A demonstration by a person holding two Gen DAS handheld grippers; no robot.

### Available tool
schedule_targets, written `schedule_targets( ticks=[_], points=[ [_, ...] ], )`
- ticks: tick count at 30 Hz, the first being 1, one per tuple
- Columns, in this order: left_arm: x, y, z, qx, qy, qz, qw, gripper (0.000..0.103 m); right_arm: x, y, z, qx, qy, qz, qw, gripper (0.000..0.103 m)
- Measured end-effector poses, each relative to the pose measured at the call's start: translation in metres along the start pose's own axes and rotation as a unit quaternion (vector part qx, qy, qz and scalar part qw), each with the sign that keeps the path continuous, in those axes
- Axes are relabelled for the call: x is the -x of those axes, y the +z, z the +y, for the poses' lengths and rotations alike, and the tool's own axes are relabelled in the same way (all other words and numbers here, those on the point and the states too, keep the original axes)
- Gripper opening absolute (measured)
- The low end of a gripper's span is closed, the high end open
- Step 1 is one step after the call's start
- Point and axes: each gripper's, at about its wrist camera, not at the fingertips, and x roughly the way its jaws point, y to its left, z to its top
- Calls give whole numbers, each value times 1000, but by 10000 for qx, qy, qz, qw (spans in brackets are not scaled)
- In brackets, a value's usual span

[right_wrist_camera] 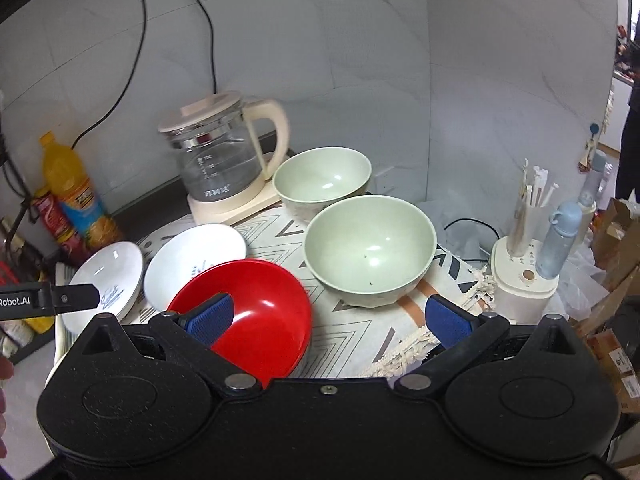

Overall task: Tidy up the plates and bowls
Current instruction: 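Reach both grippers to the large pale green bowl and close on its rim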

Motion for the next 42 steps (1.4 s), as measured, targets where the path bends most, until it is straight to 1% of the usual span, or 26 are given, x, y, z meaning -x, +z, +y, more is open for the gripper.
schedule_targets(
  ticks=[2, 5, 7, 10, 14, 18, 21, 24, 25, 29, 31, 34, 35, 36, 37, 39, 40, 41, 42],
  points=[
    [-6, 4, -5, -19, -47, -11, 10000, 102, -5, 3, -3, -56, -151, 45, 9999, 103],
    [-16, 10, -16, -83, -41, -4, 10000, 102, -13, 7, -11, -127, -103, 65, 9998, 103],
    [-22, 14, -23, -115, -67, -16, 9999, 102, -20, 10, -16, -145, -217, 56, 9996, 103],
    [-33, 20, -38, -211, 48, -70, 9997, 102, -29, 17, -26, -108, -336, 47, 9994, 103],
    [-44, 27, -55, -215, -154, -3, 9997, 102, -45, 25, -47, -147, -347, 252, 9990, 103],
    [-63, 35, -72, -176, -254, 236, 9992, 102, -56, 33, -62, 10, -410, 236, 9989, 103],
    [-70, 41, -86, -266, -277, 140, 9992, 102, -64, 39, -77, -158, -309, 260, 9991, 103],
    [-79, 43, -101, -403, -320, 85, 9986, 102, -75, 42, -87, -197, -235, 311, 9990, 103],
    [-84, 43, -105, -432, -349, 97, 9984, 102, -79, 42, -91, -218, -235, 341, 9989, 102],
    [-103, 43, -115, -365, -449, 275, 9979, 99, -97, 39, -103, -382, -54, 569, 9976, 87],
    [-111, 42, -121, -375, -528, 308, 9974, 99, -103, 38, -106, -394, 48, 671, 9970, 85],
    [-125, 40, -128, -412, -602, 445, 9963, 92, -109, 38, -111, -487, 251, 741, 9957, 78],
    [-129, 40, -129, -377, -647, 505, 9959, 88, -111, 38, -113, -543, 312, 779, 9950, 71],
    [-134, 39, -131, -334, -683, 558, 9955, 81, -114, 38, -115, -578, 366, 825, 9942, 64],
    [-139, 39, -133, -316, -710, 608, 9951, 75, -118, 38, -116, -600, 397, 867, 9936, 61],
    [-150, 39, -136, -318, -731, 727, 9942, 61, -124, 39, -118, -639, 447, 919, 9927, 46],
    [-156, 38, -137, -272, -727, 788, 9939, 57, -127, 39, -120, -657, 505, 930, 9922, 43],
    [-162, 37, -137, -207, -709, 870, 9935, 50, -129, 39, -120, -680, 563, 927, 9918, 40],
    [-166, 37, -137, -155, -695, 945, 9930, 45, -131, 38, -121, -695, 585, 934, 9915, 38]
  ],
)
